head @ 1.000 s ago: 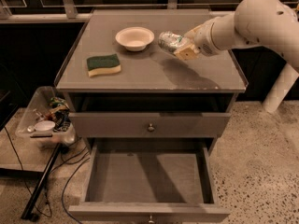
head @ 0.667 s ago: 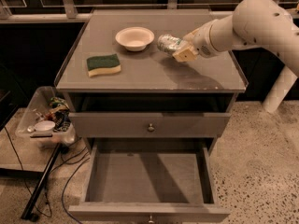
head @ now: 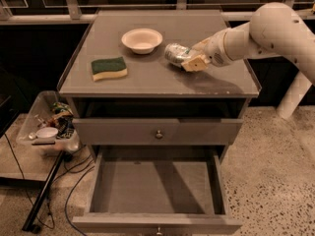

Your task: Pick 7up can from middle drawer and place on counter

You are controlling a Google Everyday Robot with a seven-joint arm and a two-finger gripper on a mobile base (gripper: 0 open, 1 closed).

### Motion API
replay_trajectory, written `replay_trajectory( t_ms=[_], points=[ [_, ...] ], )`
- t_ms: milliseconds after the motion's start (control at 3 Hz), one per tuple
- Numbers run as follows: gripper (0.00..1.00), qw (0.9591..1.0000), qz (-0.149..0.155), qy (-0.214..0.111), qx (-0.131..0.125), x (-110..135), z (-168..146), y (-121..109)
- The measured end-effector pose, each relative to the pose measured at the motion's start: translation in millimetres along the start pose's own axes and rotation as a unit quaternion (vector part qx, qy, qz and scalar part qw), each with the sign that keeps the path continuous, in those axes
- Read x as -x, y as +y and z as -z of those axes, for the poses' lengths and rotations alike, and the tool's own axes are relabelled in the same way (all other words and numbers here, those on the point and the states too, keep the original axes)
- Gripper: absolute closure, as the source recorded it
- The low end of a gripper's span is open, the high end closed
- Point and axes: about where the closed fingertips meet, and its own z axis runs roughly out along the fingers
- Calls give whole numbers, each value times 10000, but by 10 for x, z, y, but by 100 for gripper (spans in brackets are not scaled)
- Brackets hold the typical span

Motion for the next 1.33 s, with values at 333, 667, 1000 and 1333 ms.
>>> replay_trajectory(
  t_ms=[333, 667, 1000, 1333],
  points=[
    [100, 9997, -36, -36, 235, -24, -22, 111],
    [81, 9997, -37, -35, 243, -24, -24, 116],
    [58, 9997, -37, -35, 243, -24, -25, 116],
    [35, 9997, -37, -35, 244, -24, -25, 116]
  ],
)
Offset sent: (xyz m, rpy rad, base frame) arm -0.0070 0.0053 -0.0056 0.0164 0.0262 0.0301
